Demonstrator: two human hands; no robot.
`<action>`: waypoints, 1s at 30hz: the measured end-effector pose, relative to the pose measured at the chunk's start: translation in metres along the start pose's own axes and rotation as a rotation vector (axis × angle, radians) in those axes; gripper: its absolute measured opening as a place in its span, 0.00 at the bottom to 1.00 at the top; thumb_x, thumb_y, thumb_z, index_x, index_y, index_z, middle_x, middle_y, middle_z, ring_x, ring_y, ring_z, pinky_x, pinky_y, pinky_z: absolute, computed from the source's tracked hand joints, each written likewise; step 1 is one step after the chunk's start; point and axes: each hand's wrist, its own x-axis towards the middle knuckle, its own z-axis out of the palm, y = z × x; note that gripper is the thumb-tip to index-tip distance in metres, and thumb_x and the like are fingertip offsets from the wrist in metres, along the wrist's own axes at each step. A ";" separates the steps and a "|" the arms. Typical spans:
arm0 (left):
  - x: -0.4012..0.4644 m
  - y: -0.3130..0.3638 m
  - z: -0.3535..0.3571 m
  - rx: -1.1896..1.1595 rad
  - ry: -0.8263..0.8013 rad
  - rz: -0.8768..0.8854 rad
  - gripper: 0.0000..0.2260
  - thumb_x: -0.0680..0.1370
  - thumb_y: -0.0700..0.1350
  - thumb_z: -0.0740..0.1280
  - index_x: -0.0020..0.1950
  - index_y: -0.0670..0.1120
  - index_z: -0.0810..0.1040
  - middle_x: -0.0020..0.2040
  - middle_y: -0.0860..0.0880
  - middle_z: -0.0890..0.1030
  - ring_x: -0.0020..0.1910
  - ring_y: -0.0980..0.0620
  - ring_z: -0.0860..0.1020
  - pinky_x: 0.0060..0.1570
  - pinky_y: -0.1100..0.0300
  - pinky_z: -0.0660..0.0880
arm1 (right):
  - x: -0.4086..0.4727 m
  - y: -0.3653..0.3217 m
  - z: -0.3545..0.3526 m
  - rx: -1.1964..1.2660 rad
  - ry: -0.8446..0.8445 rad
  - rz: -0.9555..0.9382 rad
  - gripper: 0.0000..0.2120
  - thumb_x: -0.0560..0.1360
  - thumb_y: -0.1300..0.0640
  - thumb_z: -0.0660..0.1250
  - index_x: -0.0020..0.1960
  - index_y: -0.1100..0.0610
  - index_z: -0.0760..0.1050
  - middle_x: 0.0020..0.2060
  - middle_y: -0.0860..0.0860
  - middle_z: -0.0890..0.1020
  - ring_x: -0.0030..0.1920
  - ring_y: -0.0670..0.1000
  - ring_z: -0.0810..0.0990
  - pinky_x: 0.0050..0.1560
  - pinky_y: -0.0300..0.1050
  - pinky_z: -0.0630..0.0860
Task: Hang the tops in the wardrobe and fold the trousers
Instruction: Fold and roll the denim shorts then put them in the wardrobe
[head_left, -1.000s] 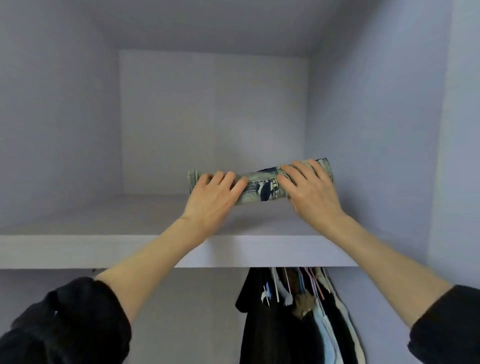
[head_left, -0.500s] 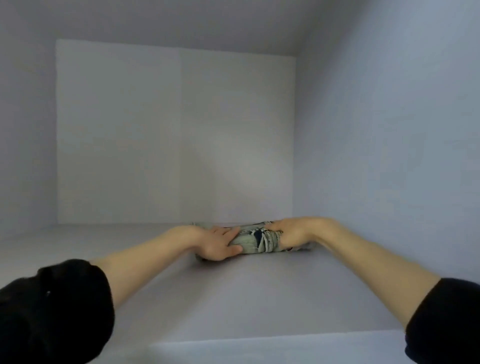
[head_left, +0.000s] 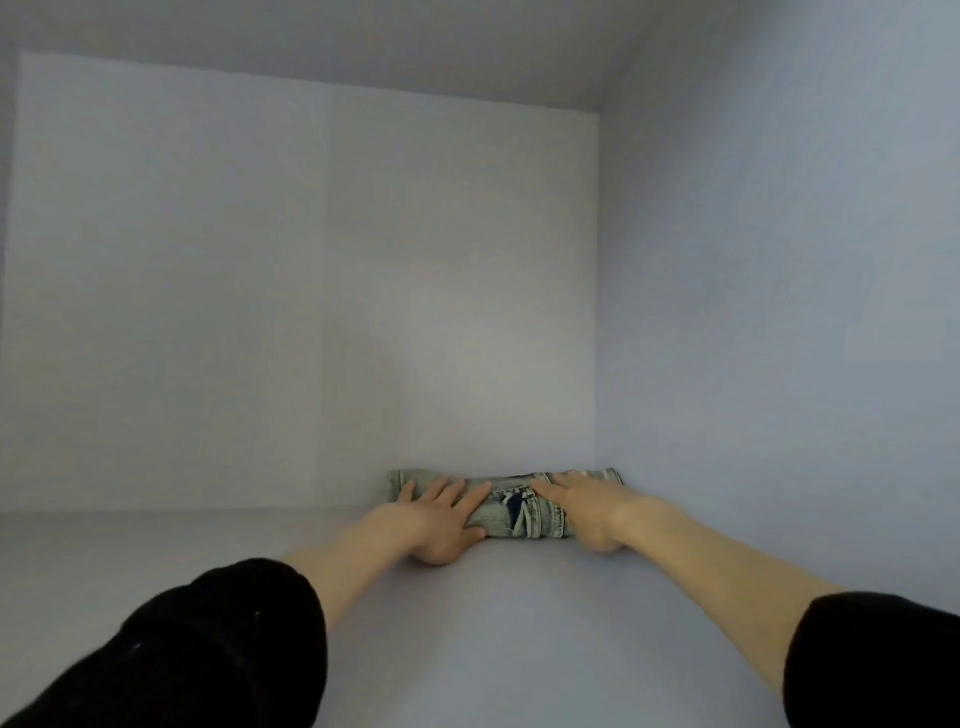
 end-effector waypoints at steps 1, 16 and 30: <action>0.009 -0.001 0.002 -0.011 -0.005 -0.003 0.27 0.82 0.59 0.45 0.76 0.55 0.36 0.78 0.50 0.41 0.76 0.50 0.40 0.73 0.43 0.38 | 0.007 0.002 0.004 0.053 0.000 0.007 0.35 0.78 0.65 0.54 0.77 0.52 0.40 0.77 0.54 0.48 0.76 0.54 0.49 0.74 0.50 0.50; -0.021 -0.015 -0.039 0.102 0.163 0.053 0.29 0.80 0.63 0.46 0.77 0.53 0.41 0.78 0.51 0.42 0.77 0.50 0.41 0.74 0.48 0.40 | -0.003 0.006 0.000 0.229 0.055 0.092 0.28 0.82 0.55 0.48 0.77 0.50 0.39 0.77 0.50 0.42 0.77 0.50 0.42 0.75 0.51 0.43; -0.255 0.063 -0.058 -0.371 0.673 0.442 0.21 0.81 0.49 0.58 0.74 0.50 0.61 0.71 0.49 0.67 0.71 0.50 0.63 0.68 0.56 0.61 | -0.282 -0.083 -0.058 0.379 0.408 0.367 0.21 0.81 0.53 0.54 0.73 0.51 0.61 0.67 0.53 0.71 0.65 0.57 0.71 0.63 0.51 0.69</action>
